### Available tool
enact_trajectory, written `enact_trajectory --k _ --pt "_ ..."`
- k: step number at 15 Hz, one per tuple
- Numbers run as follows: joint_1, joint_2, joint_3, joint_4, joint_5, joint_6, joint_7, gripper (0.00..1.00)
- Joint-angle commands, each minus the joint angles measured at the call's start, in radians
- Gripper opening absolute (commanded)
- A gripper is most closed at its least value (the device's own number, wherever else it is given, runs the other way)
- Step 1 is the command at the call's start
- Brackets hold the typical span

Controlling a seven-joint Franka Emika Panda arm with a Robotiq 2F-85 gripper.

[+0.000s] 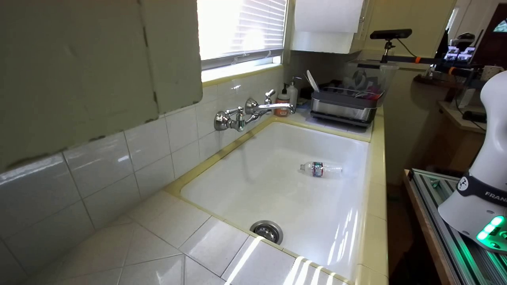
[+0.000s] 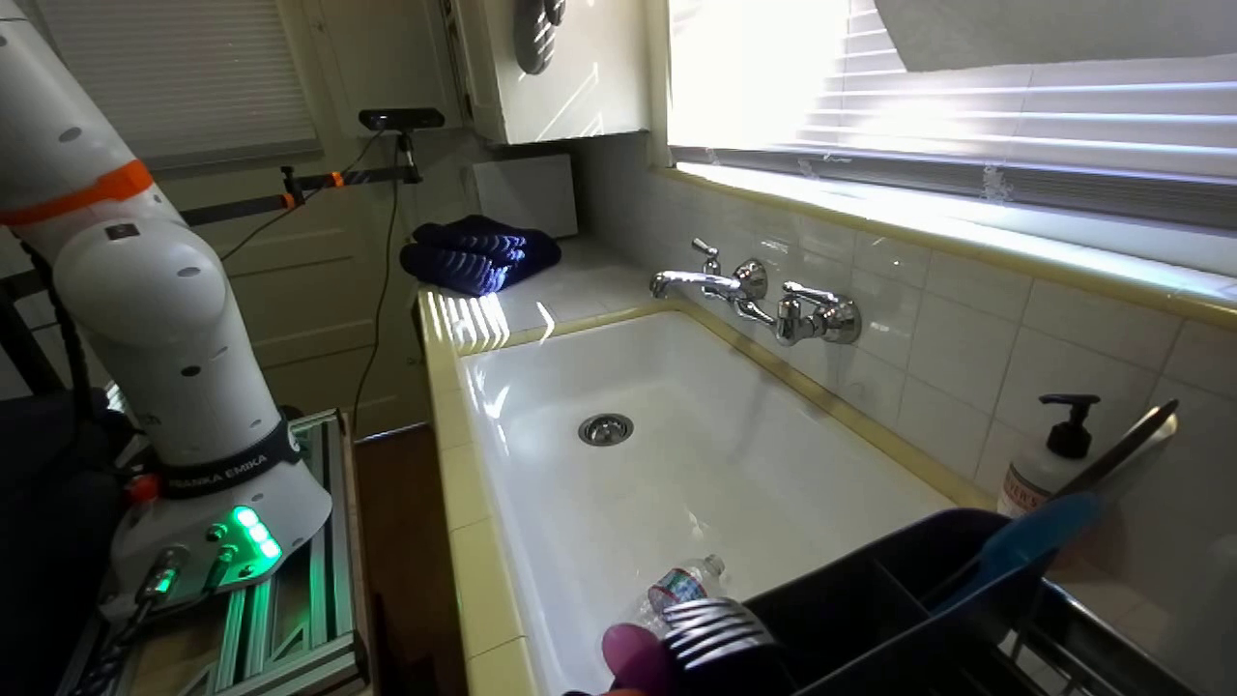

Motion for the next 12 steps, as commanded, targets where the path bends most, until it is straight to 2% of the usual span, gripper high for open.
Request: enact_trajectory --k 1,8,12 --pt "-0.003 0.009 -0.004 0.001 -0.001 0.057 -0.027 1.00" --pt "-0.002 0.065 -0.003 0.022 0.007 0.209 -0.059 1.00" --pt "0.001 0.083 -0.007 0.033 0.018 0.199 -0.065 1.00"
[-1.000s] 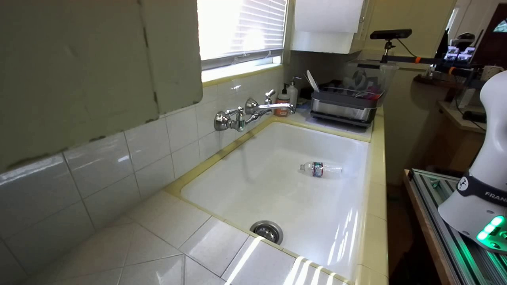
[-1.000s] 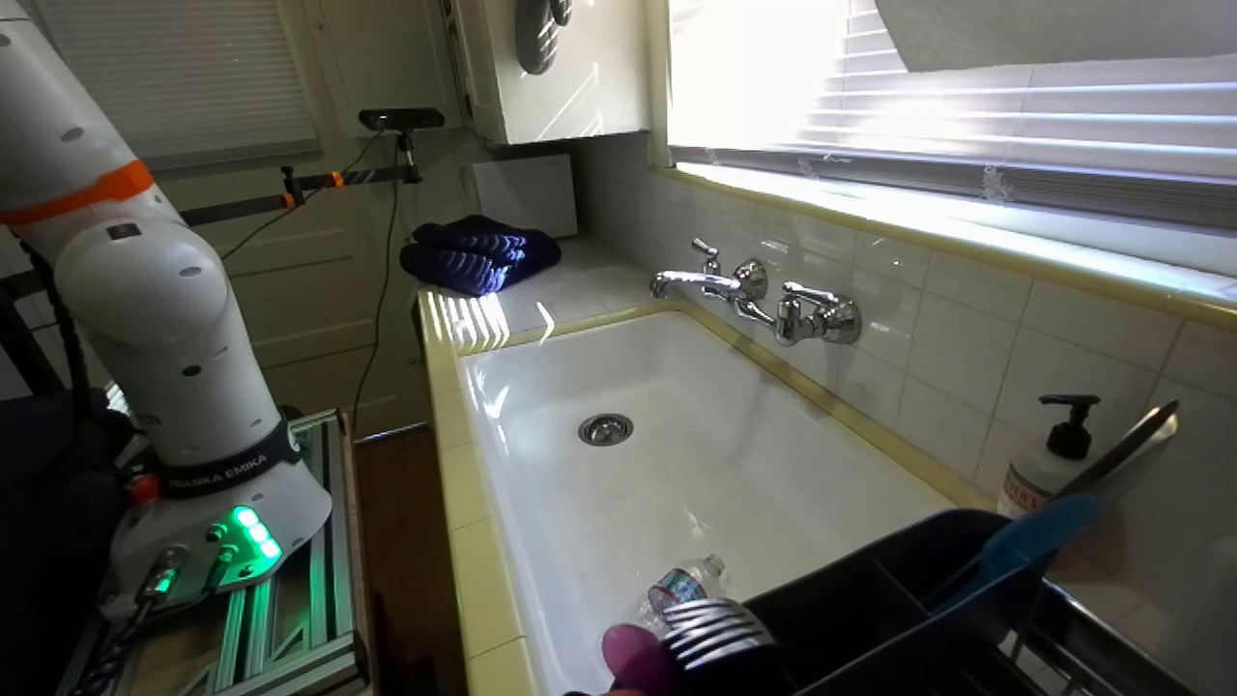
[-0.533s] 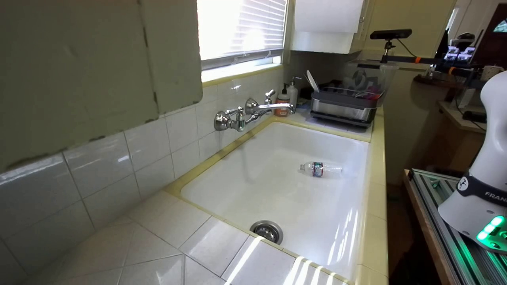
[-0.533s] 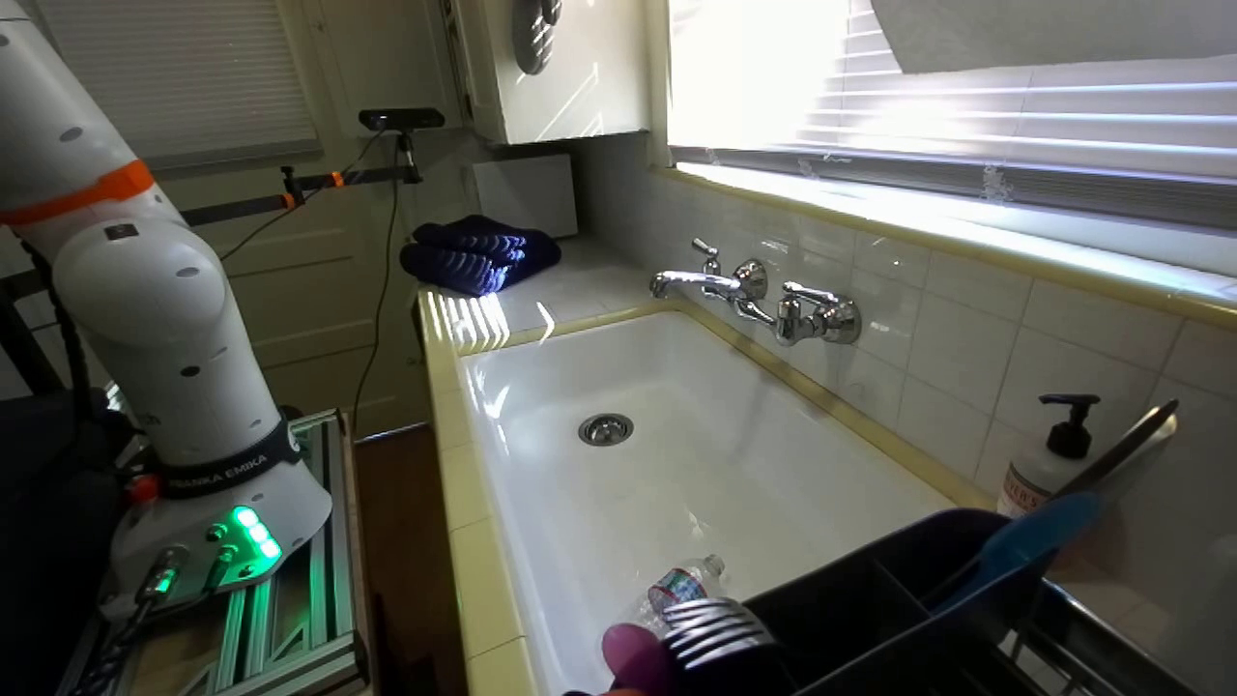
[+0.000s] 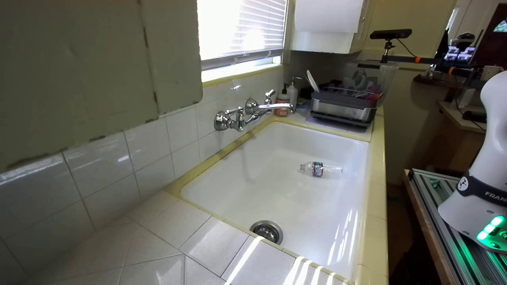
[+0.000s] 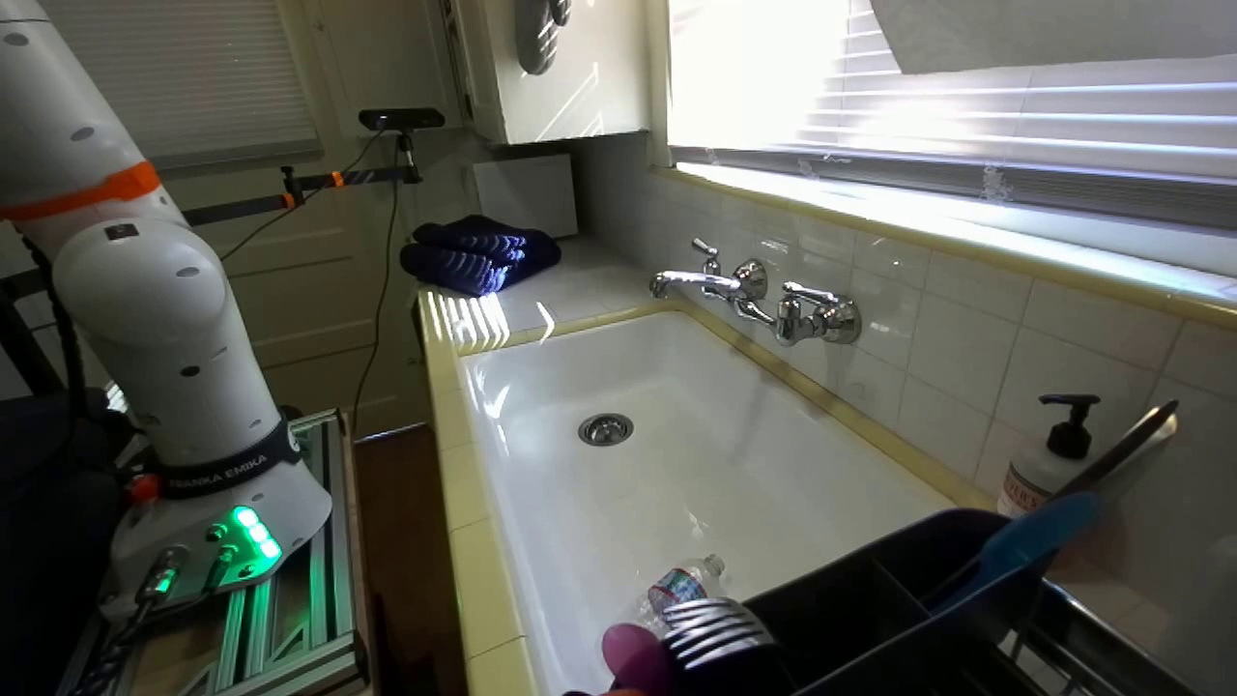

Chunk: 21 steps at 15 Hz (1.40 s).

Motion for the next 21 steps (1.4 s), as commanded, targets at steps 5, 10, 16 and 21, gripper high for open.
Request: enact_trajectory --k 5,10,16,21 --pt "0.006 0.032 -0.006 0.041 0.026 -0.136 -0.021 1.00" --pt "-0.001 0.037 -0.010 0.077 0.068 -0.289 -0.040 0.49" --pt "-0.008 0.010 0.003 0.070 0.064 -0.370 0.009 0.05" --pt "0.006 0.000 0.035 0.048 0.068 -0.391 0.053 0.04"
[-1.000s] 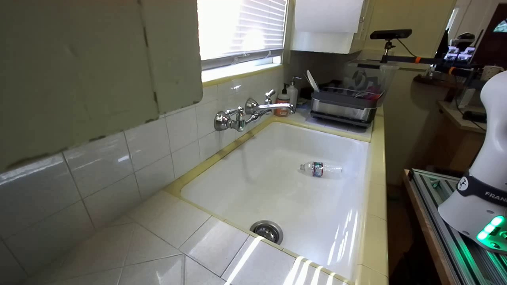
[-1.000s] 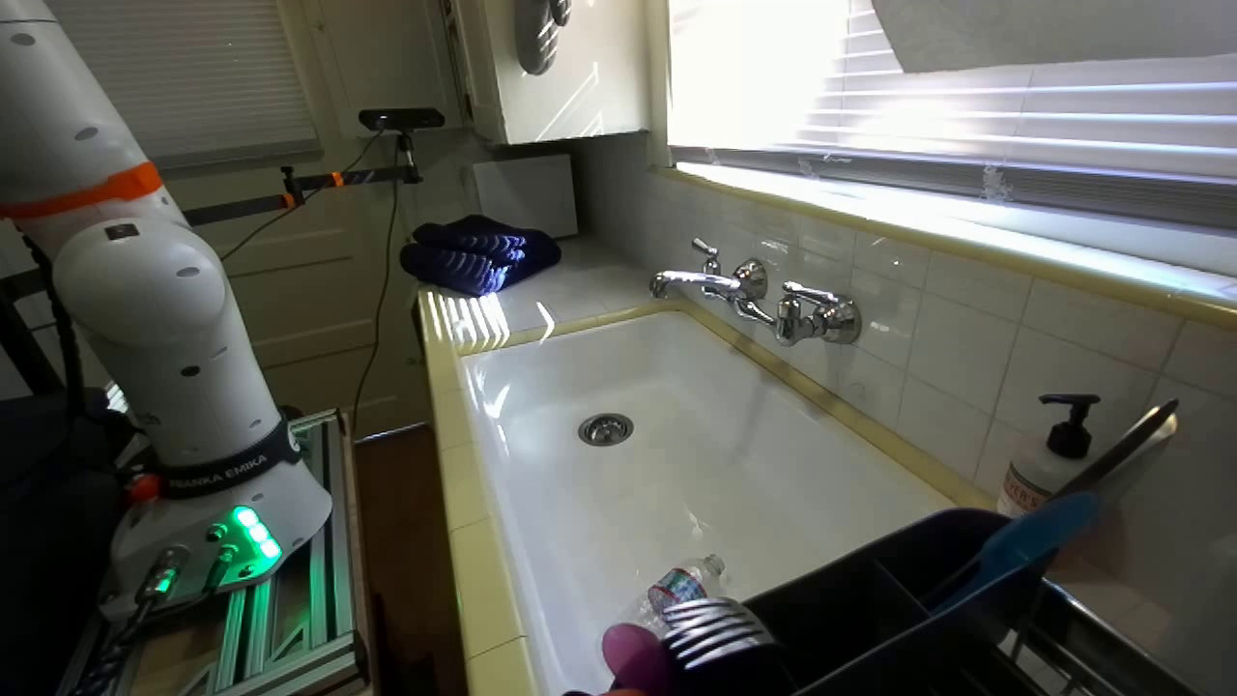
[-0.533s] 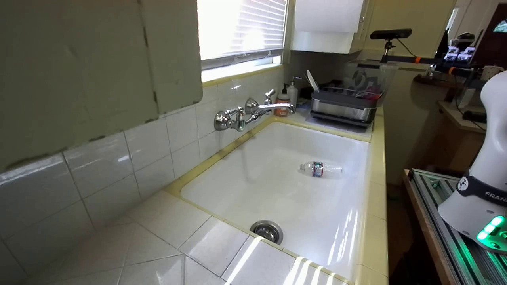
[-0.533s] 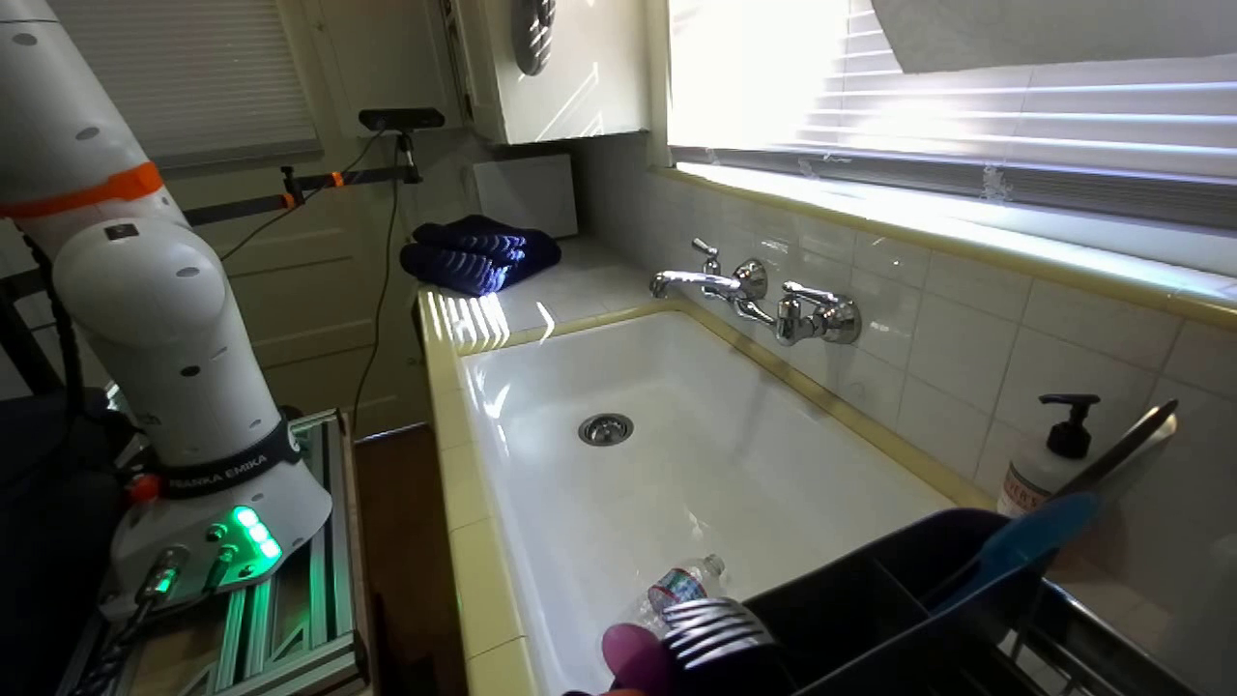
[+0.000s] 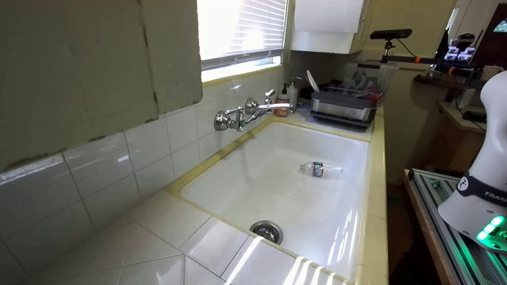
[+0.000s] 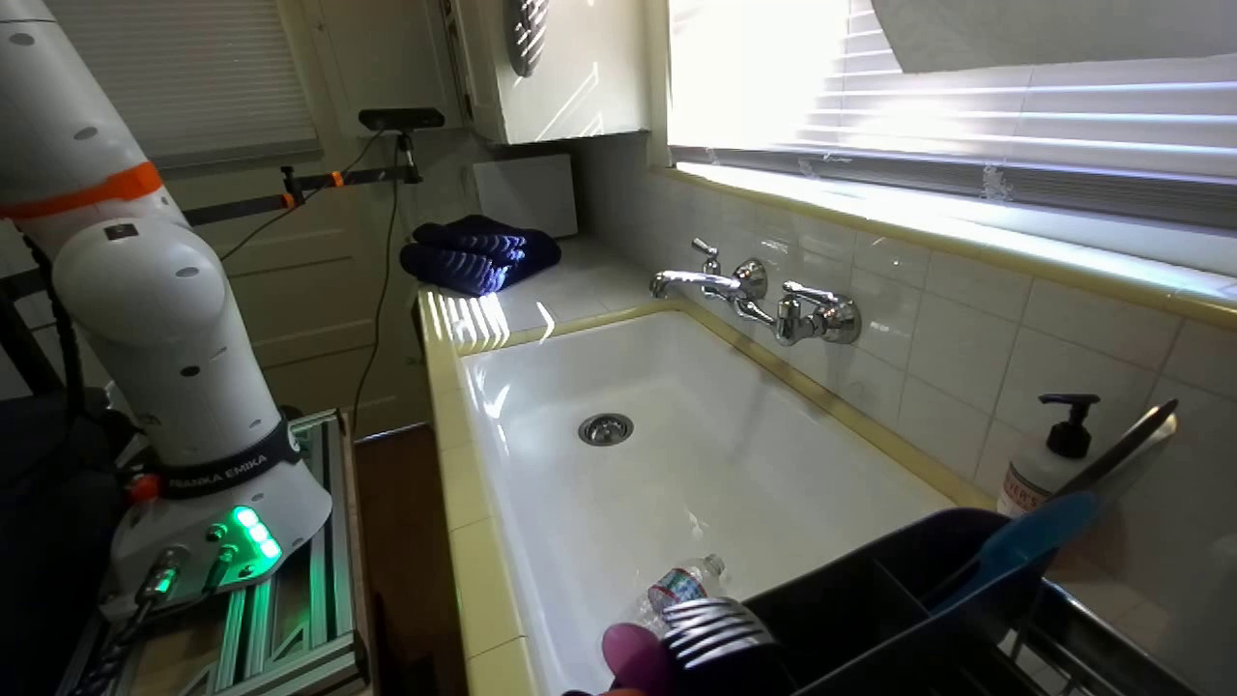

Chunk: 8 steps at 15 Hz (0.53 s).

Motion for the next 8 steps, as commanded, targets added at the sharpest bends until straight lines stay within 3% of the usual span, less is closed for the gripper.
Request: enact_trajectory --k 1,8 --pt "0.012 -0.015 0.026 -0.025 0.024 -0.038 0.029 0.04" --pt "0.046 -0.011 0.067 -0.018 0.113 -0.026 0.018 0.04"
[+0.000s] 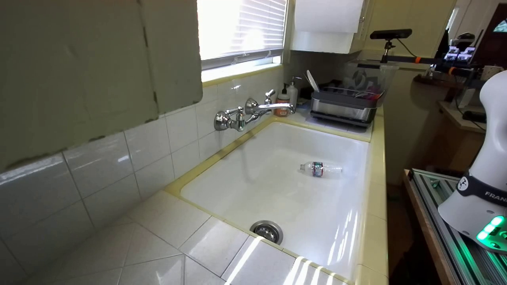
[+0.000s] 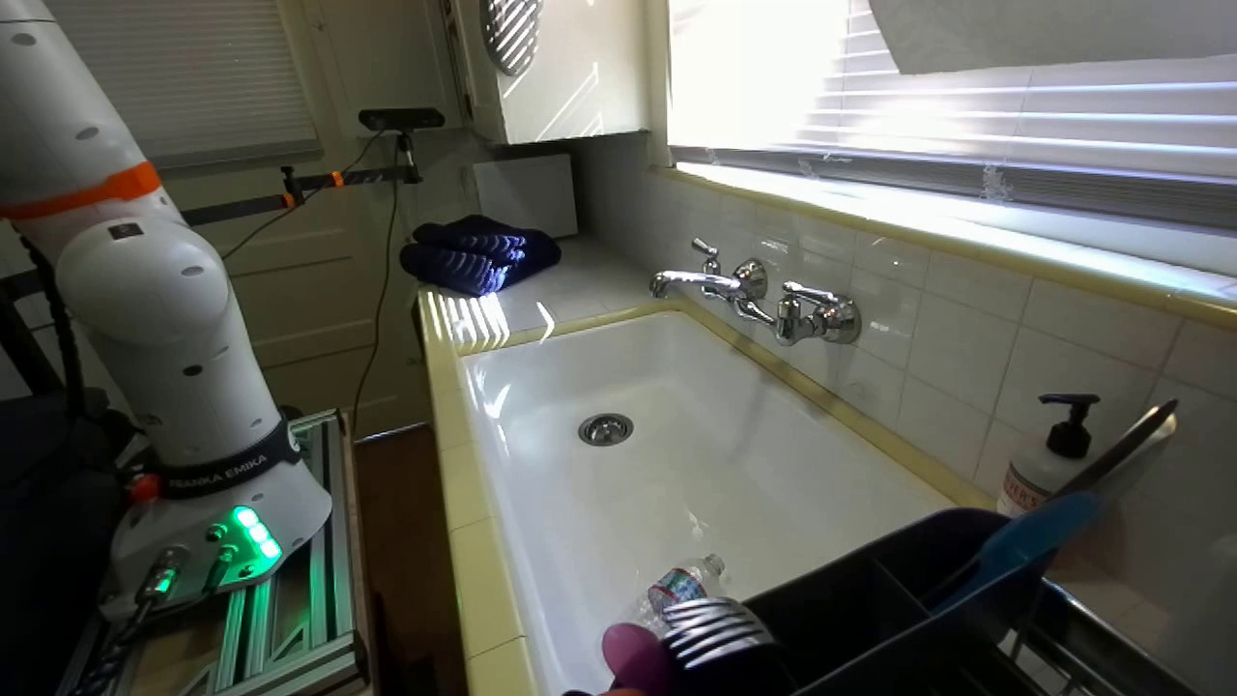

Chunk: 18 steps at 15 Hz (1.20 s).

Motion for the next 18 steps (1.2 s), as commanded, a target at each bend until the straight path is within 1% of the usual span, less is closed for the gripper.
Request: enact_trajectory --k 1,5,8,9,10,11,13,14,18 --pt "0.020 -0.008 0.024 -0.016 0.046 -0.019 0.006 0.04" --pt "0.030 0.000 0.048 -0.019 0.051 -0.008 0.013 0.04" --pt "0.032 0.009 0.062 -0.020 0.045 0.031 0.024 0.04" --pt "0.030 0.007 0.063 -0.016 0.039 0.031 0.031 0.40" --pt "0.029 0.008 0.063 -0.015 0.038 0.031 0.033 0.41" --pt "0.028 0.006 0.064 -0.016 0.038 0.035 0.037 0.46" --pt "0.026 0.004 0.066 -0.011 0.038 0.031 0.049 0.61" --pt "0.025 0.002 0.067 -0.009 0.036 0.032 0.051 0.70" --pt "0.022 -0.010 0.063 -0.006 0.035 0.015 0.062 0.98"
